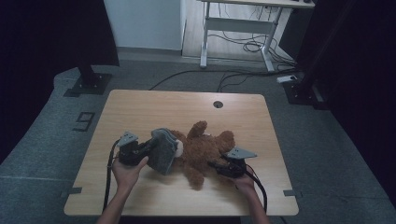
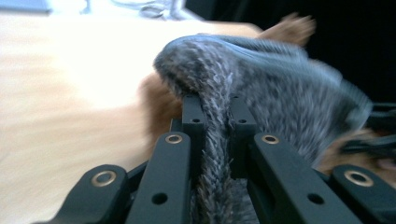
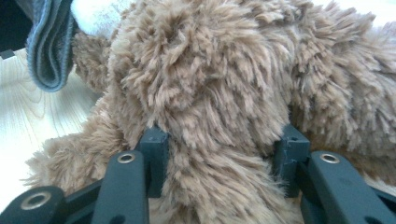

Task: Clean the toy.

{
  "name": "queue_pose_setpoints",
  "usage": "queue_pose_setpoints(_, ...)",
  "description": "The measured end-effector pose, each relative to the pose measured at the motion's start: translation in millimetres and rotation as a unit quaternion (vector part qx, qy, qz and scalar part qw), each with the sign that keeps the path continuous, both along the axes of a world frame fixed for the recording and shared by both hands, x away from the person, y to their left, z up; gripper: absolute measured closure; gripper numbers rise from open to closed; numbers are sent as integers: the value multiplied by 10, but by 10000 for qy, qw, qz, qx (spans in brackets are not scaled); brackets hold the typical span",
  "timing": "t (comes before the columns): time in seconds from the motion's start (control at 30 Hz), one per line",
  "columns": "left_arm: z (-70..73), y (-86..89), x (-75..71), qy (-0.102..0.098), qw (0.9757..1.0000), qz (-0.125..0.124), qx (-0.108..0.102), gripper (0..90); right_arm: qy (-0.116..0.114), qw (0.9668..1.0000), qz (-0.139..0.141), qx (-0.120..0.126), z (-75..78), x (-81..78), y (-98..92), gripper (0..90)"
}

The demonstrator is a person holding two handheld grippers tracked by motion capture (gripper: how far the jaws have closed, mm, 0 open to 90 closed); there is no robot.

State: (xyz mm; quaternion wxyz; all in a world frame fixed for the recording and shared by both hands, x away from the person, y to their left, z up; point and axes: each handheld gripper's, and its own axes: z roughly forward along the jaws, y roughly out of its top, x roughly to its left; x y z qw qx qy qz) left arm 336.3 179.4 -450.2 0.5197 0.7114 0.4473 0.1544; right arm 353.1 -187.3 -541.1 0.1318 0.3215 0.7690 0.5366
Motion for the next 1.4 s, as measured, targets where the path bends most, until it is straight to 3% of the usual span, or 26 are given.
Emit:
queue_pose_setpoints(0.2,187,-532,21,-93,9980,-611,107,808,11,10000,-9,16,-2,0,0,512)
queue_pose_setpoints(0.3,180,-929,21,-94,9952,-943,258,807,9,10000,-20,19,-3,-2,2,512)
queue_pose_setpoints(0.5,142,-1550,102,52,9895,-1430,218,807,-4,10000,-27,4,-4,-9,5,510)
queue_pose_setpoints(0.53,129,-1619,116,84,9891,-1445,282,807,1,10000,-26,6,-4,-9,5,510)
queue_pose_setpoints(0.6,55,-1768,170,111,9901,-1256,612,807,10,10000,-23,-1,-4,-12,2,508)
queue_pose_setpoints(0.63,14,-1785,205,217,9904,-1218,622,807,8,10000,-26,-15,-3,-14,1,507)
queue_pose_setpoints(0.73,-70,-1738,257,252,9917,-1040,719,806,-7,10000,-50,-24,-10,-19,10,501)
queue_pose_setpoints(0.8,-75,-1634,284,331,9929,-949,631,804,-18,10000,-39,-47,-13,-23,19,500)
queue_pose_setpoints(0.93,-37,-1349,354,346,9949,-520,787,804,-18,10000,-45,-37,-13,-19,15,501)
queue_pose_setpoints(1.03,-97,-1067,410,466,9953,-221,825,804,-8,10000,-64,-29,-12,-21,14,502)
queue_pose_setpoints(1.07,-140,-932,414,488,9954,-142,813,805,-8,10000,-65,-30,-12,-20,13,502)
queue_pose_setpoints(1.17,-192,-664,396,581,9977,-94,331,805,-29,10000,-47,-53,-12,-27,31,503)
queue_pose_setpoints(1.23,-179,-545,367,558,9982,-69,203,803,-54,9999,-38,-92,-9,-36,46,502)
queue_pose_setpoints(1.3,-154,-481,345,479,9987,18,195,803,-52,9999,-35,-95,-10,-39,47,503)
queue_pose_setpoints(1.4,-99,-359,321,365,9984,197,381,802,-37,10000,-41,-82,-11,-35,41,503)
